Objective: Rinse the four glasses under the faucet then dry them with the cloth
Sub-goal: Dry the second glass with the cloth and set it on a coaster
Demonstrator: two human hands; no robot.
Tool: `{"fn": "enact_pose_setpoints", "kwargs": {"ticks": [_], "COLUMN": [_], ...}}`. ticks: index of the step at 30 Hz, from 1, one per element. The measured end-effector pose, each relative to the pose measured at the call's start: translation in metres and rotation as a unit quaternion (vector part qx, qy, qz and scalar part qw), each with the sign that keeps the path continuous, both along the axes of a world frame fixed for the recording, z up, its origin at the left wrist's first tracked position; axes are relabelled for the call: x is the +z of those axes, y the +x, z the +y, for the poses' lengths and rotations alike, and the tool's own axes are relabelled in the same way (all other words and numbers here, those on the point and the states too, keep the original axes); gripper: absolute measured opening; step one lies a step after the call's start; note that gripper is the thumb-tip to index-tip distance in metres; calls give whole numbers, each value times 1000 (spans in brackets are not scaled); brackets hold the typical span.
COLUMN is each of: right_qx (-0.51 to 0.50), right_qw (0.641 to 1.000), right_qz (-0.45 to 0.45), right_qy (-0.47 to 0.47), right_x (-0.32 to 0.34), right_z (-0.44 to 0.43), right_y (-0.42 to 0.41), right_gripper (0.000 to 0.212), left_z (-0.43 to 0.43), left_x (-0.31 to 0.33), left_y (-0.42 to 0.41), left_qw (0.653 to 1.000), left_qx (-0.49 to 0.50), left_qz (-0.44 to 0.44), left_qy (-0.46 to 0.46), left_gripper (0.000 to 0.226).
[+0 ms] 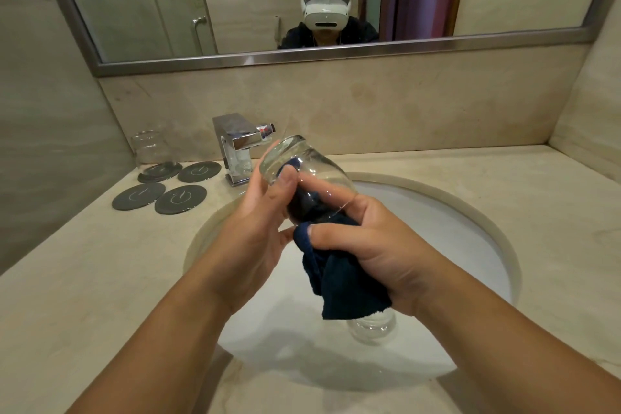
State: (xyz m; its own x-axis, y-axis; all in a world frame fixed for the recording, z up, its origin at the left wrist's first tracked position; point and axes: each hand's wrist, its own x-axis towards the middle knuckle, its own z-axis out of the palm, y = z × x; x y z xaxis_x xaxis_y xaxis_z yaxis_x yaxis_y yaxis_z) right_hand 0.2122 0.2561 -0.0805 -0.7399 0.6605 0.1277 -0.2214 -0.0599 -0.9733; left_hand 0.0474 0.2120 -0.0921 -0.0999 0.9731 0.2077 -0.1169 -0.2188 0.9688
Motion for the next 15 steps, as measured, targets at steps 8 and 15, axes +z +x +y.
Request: {"fn": "enact_pose_setpoints", "kwargs": {"ticks": [8, 15], "right_qx": [38, 57], "right_qw": [991, 987], "right_qz": [84, 106], "right_qy": [-100, -105], "right_x": [0, -2], "right_z": [0, 3], "right_y": [0, 1], "right_gripper": [50, 52], "left_z": [0, 0], "left_x": [0, 5], "left_y": [-3, 2], "left_qw": [1000, 999], "left_qx": [-13, -22], "left_qz": [-10, -9], "left_qy": [17, 30], "left_gripper": [92, 80]}}
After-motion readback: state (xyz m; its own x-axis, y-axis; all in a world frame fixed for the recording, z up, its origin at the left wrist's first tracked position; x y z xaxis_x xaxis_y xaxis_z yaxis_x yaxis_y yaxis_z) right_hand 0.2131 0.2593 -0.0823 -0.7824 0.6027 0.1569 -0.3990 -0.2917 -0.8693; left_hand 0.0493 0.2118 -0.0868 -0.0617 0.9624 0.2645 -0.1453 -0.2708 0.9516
